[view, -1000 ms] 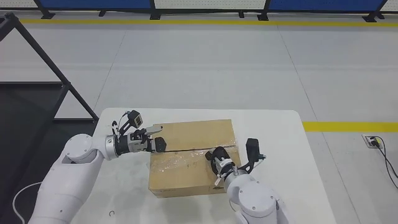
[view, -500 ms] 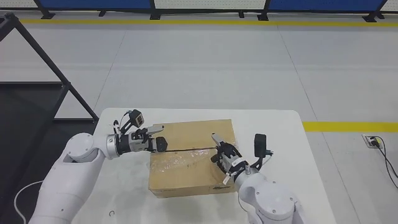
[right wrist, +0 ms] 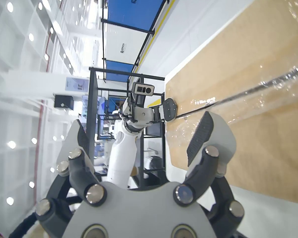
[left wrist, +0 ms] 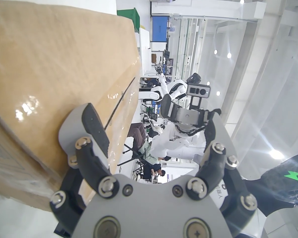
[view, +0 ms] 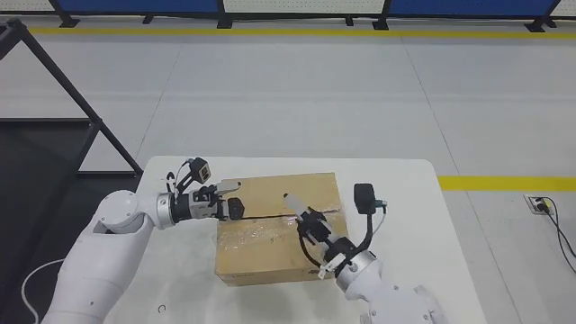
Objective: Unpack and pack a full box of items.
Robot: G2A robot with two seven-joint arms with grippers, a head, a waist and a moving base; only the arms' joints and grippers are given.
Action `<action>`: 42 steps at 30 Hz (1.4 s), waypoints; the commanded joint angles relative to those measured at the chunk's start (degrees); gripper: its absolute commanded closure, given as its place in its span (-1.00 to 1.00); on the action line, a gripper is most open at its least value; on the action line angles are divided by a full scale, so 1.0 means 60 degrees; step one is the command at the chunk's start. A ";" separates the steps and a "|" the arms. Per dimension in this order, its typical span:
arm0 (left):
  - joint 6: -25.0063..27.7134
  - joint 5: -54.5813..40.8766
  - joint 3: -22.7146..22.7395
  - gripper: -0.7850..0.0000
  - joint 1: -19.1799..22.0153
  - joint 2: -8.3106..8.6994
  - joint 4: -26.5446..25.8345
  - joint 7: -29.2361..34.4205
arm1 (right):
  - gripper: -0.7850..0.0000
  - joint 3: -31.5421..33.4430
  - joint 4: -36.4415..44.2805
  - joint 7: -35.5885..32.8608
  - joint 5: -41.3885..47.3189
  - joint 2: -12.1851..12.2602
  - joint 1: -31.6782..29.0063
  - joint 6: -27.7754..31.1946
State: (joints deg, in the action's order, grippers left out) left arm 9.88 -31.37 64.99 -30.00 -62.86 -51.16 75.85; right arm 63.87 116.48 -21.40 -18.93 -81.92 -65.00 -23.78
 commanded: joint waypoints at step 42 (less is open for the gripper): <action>-0.0004 -0.0062 0.0163 -1.00 -0.0450 0.0082 -0.0537 -0.0269 | -1.00 -0.2923 0.0170 -0.4087 -1.6456 0.0518 0.1529 0.6891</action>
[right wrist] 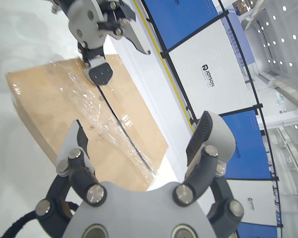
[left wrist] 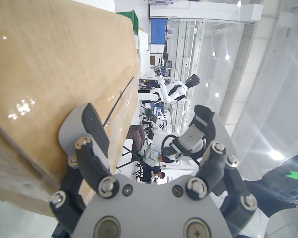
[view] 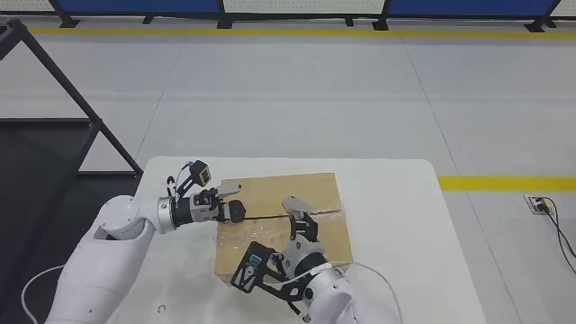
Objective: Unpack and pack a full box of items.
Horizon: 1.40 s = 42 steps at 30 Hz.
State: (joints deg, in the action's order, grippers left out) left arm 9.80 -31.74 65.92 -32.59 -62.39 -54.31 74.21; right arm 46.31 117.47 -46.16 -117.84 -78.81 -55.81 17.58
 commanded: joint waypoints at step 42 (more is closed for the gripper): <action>-0.0051 -0.0024 0.0428 -1.00 -0.0457 0.0224 -0.0336 0.0265 | -1.00 0.0775 -0.1434 0.1862 -0.2861 0.0161 0.0420 0.3052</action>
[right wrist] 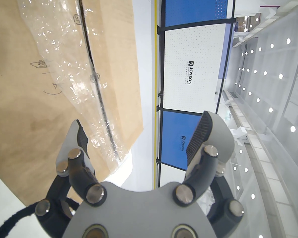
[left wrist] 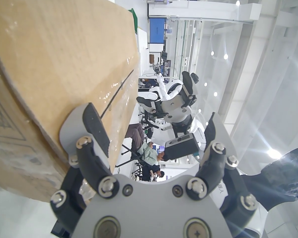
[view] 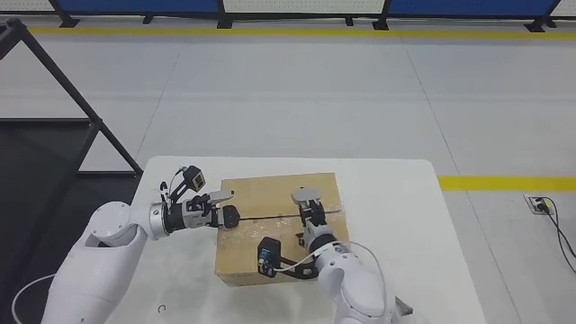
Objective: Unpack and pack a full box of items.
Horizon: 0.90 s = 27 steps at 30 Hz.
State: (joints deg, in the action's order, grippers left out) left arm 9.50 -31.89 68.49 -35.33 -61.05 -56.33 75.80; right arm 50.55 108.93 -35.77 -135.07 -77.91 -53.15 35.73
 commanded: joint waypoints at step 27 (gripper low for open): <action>0.0000 0.0000 0.0000 -1.00 0.0000 0.0000 0.0000 0.0000 | -0.29 0.0072 -0.0352 0.0654 -0.0962 -0.0076 -0.0213 0.0998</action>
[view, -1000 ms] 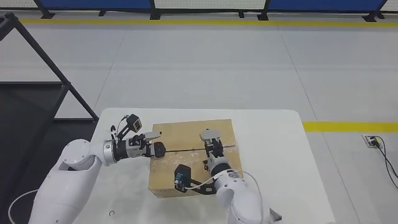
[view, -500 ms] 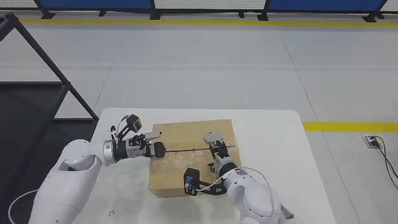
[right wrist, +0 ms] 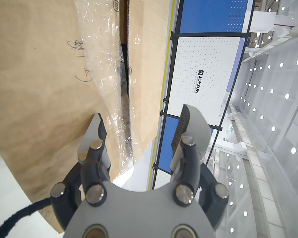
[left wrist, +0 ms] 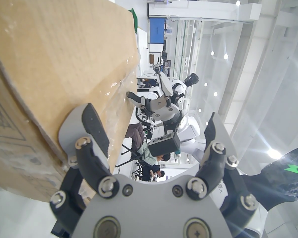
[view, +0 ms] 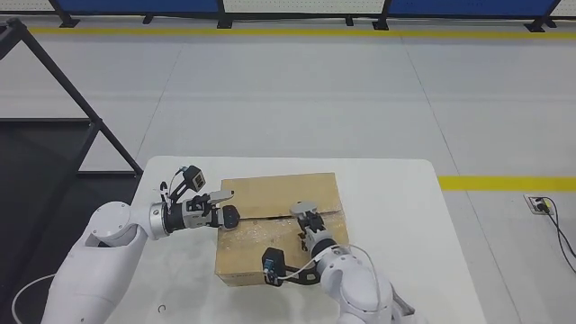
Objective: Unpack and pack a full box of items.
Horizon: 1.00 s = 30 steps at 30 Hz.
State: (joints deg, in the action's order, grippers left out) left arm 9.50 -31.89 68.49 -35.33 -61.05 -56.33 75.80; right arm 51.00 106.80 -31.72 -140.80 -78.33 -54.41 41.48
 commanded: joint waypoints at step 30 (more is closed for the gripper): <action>0.0000 0.0000 0.0000 -1.00 0.0000 0.0000 0.0000 0.0000 | 0.50 -0.0075 -0.0251 -0.0316 0.0118 -0.0367 0.0134 0.0784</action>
State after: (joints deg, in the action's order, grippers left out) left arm 9.50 -31.89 68.49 -35.33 -61.05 -56.33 75.80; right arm 50.50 105.30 -33.63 -140.11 -80.49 -53.56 46.11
